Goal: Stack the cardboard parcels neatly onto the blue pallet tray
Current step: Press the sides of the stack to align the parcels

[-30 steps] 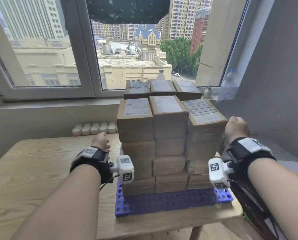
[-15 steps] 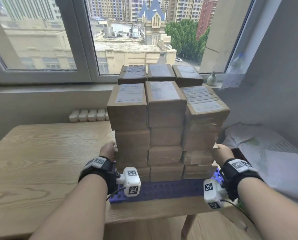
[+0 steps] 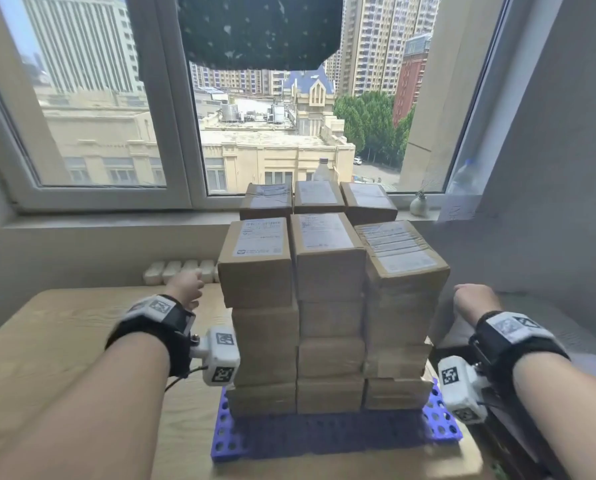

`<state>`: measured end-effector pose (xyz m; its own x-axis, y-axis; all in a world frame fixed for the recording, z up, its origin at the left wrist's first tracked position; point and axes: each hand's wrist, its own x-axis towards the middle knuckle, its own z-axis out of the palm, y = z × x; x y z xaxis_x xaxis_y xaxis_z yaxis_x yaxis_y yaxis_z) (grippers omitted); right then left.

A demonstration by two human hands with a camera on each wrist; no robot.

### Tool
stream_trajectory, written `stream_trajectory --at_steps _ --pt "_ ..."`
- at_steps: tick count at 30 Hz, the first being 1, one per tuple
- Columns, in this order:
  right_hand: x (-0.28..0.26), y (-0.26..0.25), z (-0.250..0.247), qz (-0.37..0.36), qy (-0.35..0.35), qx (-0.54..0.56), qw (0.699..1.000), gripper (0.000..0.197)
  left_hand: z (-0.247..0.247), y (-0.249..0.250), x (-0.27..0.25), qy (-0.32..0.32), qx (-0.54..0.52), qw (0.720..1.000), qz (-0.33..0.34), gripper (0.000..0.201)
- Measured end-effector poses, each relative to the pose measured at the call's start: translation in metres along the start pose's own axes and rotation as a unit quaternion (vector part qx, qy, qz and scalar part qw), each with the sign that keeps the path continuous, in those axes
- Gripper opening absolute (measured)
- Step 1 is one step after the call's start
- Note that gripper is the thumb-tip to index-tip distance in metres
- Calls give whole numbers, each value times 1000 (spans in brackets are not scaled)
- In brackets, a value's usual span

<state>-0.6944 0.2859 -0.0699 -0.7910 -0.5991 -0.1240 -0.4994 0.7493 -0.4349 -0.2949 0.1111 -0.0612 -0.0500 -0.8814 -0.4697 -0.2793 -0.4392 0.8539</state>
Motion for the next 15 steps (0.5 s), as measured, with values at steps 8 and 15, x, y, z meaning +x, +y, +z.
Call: stream_trajectory --at_steps 8,15 --pt "-27 -112 -107 -163 25 -90 982 38 0 146 -51 5 267 943 198 40" --pt "-31 -195 -113 -270 2 -228 936 48 43 207 -54 -26 499 823 271 46"
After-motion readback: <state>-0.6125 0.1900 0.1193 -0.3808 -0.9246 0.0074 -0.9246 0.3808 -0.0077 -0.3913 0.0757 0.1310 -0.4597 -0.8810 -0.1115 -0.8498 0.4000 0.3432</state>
